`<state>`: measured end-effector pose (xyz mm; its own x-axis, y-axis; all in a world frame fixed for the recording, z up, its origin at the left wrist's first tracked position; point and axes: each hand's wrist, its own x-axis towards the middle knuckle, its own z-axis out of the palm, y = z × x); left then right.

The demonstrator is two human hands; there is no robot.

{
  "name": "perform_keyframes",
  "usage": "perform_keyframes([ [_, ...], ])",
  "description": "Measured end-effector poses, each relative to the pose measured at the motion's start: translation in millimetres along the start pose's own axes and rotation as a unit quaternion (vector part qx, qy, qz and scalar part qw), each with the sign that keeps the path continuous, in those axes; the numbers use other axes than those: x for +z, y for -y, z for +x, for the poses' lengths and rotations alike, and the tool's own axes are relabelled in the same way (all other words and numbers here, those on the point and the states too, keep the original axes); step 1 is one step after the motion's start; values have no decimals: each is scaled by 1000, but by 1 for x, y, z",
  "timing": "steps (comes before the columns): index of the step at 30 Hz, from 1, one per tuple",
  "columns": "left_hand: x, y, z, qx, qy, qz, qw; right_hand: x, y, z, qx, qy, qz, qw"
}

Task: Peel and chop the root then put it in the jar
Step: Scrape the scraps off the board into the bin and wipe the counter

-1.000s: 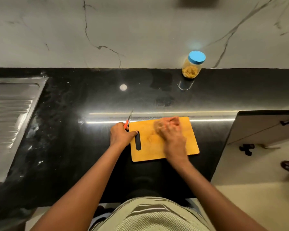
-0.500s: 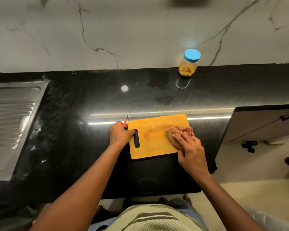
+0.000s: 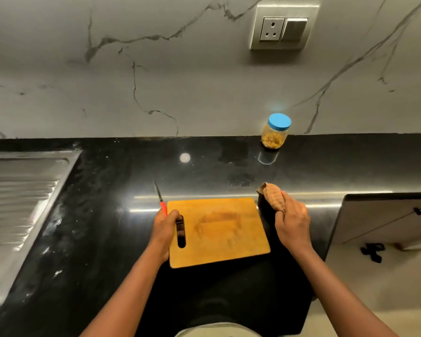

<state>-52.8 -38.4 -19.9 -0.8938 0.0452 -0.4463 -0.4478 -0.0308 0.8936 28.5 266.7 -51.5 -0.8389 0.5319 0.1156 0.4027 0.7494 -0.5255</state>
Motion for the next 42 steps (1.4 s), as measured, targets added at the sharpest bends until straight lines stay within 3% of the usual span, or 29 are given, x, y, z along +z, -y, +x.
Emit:
perform_keyframes([
  [5,-30,-31,38,-14,-19,-77,997,37,11,31,-29,92,-149,984],
  [14,-52,-100,109,-22,25,-156,987,59,39,118,24,93,-157,983],
  [23,-75,-100,117,-7,-45,-207,977,100,107,178,13,121,-161,979],
  [25,-77,-99,120,-4,-49,-215,975,112,143,177,-13,144,-138,980],
  [28,-75,-103,121,4,-59,-222,973,124,195,153,-43,122,-5,992],
  [30,-73,-106,123,5,-61,-225,973,140,213,122,-144,150,-56,977],
  [32,-74,-104,129,4,-58,-226,972,149,208,91,-225,167,-120,952],
  [34,-75,-102,135,1,-66,-215,974,142,185,65,-250,172,-123,945],
  [38,-67,-93,147,-13,-73,-214,974,102,108,53,-150,151,-179,961],
  [42,-55,-90,154,-24,-52,-231,971,69,44,99,-38,104,-211,971],
])
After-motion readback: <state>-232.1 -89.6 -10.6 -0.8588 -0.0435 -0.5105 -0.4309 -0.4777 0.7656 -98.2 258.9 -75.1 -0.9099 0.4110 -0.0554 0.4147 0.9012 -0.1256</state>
